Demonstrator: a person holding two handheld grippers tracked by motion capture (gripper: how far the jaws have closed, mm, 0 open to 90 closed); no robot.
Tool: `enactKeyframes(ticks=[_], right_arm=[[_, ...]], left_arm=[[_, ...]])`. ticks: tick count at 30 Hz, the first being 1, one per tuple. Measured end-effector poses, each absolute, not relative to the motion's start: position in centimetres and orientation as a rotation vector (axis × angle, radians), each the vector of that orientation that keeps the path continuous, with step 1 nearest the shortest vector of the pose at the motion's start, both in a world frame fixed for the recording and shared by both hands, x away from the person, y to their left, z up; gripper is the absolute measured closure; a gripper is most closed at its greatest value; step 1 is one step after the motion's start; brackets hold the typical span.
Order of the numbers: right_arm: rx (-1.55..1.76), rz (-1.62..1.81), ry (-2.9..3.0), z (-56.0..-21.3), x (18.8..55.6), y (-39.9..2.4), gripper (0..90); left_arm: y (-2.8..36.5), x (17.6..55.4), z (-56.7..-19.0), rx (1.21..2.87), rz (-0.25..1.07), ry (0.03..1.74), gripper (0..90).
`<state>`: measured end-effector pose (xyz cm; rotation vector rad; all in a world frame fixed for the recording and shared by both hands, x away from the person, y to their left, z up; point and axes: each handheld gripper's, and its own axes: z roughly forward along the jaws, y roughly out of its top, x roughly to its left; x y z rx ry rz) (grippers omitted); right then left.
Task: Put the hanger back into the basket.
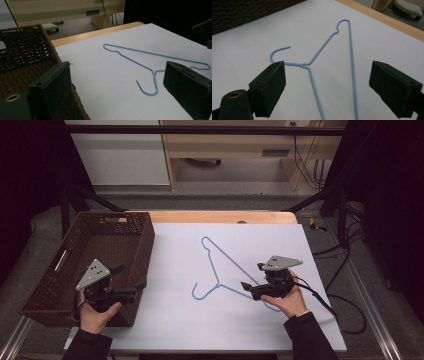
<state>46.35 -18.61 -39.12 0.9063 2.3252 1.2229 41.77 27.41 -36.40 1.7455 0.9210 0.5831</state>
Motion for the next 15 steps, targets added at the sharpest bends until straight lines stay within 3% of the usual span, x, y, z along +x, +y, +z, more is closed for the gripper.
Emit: enactKeyframes(ticks=[15], right_arm=[[0.835, 1.072, 2.531, -42.6, 49.0, -14.5, 30.7]], left_arm=[[27.4, 41.7, -36.4, 1.746, 0.583, 0.918, 7.8]])
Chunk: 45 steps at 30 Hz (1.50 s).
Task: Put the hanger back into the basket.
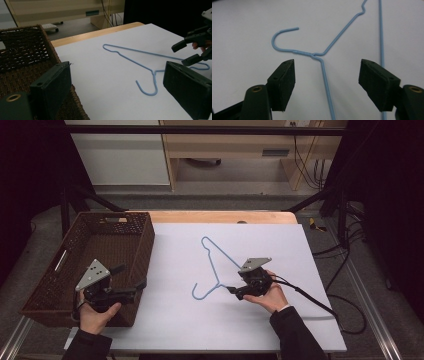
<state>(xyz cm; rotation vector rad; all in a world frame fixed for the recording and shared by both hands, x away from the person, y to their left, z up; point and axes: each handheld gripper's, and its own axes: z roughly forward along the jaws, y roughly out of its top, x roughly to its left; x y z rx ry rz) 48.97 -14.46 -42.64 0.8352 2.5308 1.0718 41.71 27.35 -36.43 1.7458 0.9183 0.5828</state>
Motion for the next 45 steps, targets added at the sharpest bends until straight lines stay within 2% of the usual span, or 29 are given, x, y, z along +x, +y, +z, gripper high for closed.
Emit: enactKeyframes(ticks=[6, 14, 18, 31, 45], right_arm=[[0.851, 0.999, 2.585, -44.0, 49.9, -13.8, 39.8], [0.821, 0.869, 2.663, -45.4, 50.3, -13.4, 57.8], [0.816, 0.841, 2.679, -45.6, 50.2, -13.3, 62.8], [0.804, 0.796, 2.722, -46.2, 50.4, -13.4, 76.7], [0.830, 0.807, 2.738, -46.2, 50.7, -13.4, 86.5]], left_arm=[[27.2, 41.8, -36.6, 1.746, 0.578, 0.919, 8.1], [27.3, 41.7, -36.5, 1.752, 0.582, 0.911, 8.3], [27.1, 41.8, -36.6, 1.757, 0.581, 0.909, 8.4], [26.7, 41.8, -36.8, 1.772, 0.578, 0.904, 8.8], [26.3, 41.7, -36.7, 1.783, 0.581, 0.894, 9.0]])
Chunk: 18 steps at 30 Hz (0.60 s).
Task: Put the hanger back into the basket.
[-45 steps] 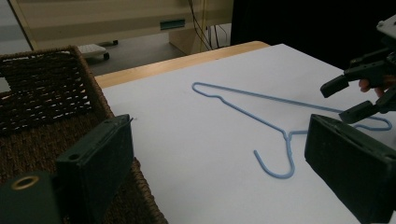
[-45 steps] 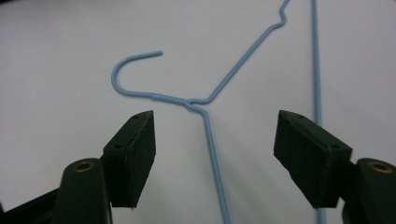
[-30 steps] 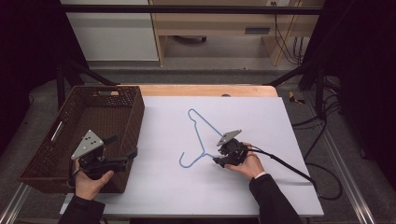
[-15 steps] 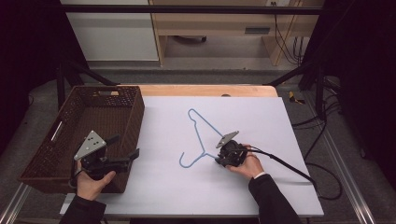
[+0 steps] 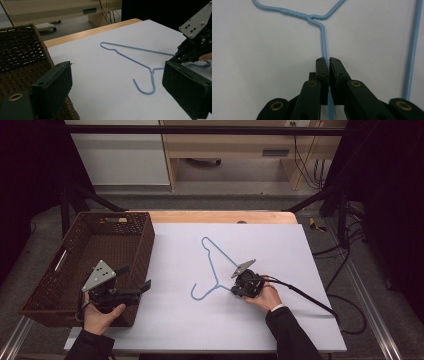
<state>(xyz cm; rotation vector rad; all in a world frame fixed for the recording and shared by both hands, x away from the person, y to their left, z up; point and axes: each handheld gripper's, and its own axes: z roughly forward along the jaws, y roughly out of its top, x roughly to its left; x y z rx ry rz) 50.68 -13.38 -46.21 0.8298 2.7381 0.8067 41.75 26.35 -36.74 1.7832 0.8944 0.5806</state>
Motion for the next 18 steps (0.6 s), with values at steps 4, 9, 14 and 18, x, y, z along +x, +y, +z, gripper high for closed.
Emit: enactKeyframes(ticks=[4, 9, 14, 18], right_arm=[[0.826, 0.811, 2.739, -46.2, 50.7, -13.4, 86.9], [0.827, 0.817, 2.743, -46.2, 50.7, -13.4, 87.2], [0.848, 0.867, 2.740, -45.6, 50.6, -13.6, 87.2], [0.866, 0.930, 2.720, -45.1, 50.6, -13.9, 87.3]], left_arm=[[26.2, 41.7, -36.8, 1.787, 0.576, 0.890, 9.0], [25.9, 41.7, -36.8, 1.793, 0.574, 0.884, 9.0], [25.6, 41.5, -36.7, 1.794, 0.571, 0.872, 9.0], [25.0, 41.3, -36.7, 1.803, 0.564, 0.855, 9.0]])
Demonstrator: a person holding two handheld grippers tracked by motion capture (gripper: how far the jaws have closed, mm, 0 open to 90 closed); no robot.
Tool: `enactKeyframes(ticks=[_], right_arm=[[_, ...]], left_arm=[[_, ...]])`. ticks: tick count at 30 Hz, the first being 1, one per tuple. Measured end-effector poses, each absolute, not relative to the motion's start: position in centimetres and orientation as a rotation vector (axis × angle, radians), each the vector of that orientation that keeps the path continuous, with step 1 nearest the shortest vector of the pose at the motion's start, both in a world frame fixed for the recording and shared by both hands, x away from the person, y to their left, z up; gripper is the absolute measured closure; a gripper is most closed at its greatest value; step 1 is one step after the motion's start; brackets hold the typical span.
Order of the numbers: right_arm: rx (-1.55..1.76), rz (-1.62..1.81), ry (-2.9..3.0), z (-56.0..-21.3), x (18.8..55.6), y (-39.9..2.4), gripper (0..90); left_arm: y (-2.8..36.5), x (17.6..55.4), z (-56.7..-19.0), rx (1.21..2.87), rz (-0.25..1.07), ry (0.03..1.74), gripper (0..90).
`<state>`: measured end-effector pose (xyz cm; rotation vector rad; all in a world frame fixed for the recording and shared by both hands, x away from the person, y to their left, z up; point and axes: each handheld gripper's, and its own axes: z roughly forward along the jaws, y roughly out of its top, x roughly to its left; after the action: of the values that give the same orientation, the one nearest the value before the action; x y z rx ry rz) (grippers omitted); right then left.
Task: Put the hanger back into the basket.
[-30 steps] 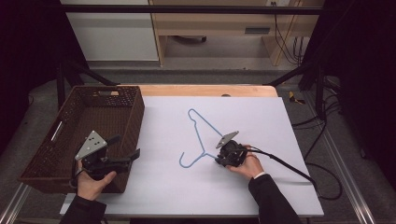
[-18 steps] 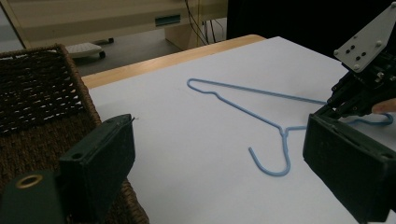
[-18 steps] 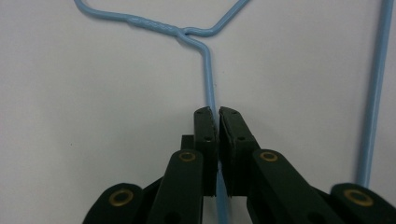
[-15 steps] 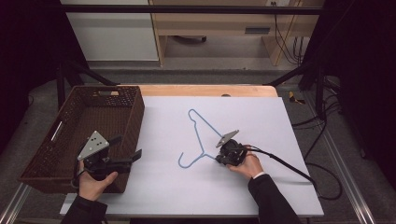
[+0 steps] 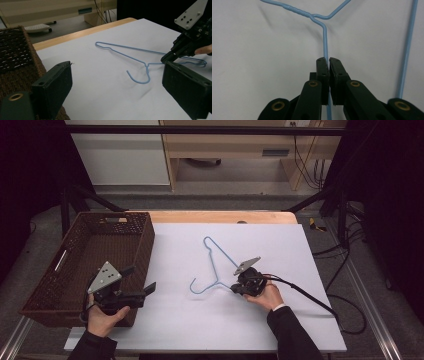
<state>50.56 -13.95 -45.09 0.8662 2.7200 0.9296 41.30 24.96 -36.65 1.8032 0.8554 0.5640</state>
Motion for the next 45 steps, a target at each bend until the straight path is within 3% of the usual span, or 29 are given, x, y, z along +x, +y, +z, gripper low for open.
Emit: enactKeyframes(ticks=[20, 45], right_arm=[[0.921, 1.168, 2.651, -42.6, 50.3, -16.1, 87.4], [0.930, 1.213, 2.633, -42.2, 50.1, -16.7, 87.4]], left_arm=[[20.1, 41.0, -38.2, 1.877, 0.477, 0.799, 10.2], [12.2, 45.8, -40.4, 1.941, 0.368, 0.788, 18.2]])
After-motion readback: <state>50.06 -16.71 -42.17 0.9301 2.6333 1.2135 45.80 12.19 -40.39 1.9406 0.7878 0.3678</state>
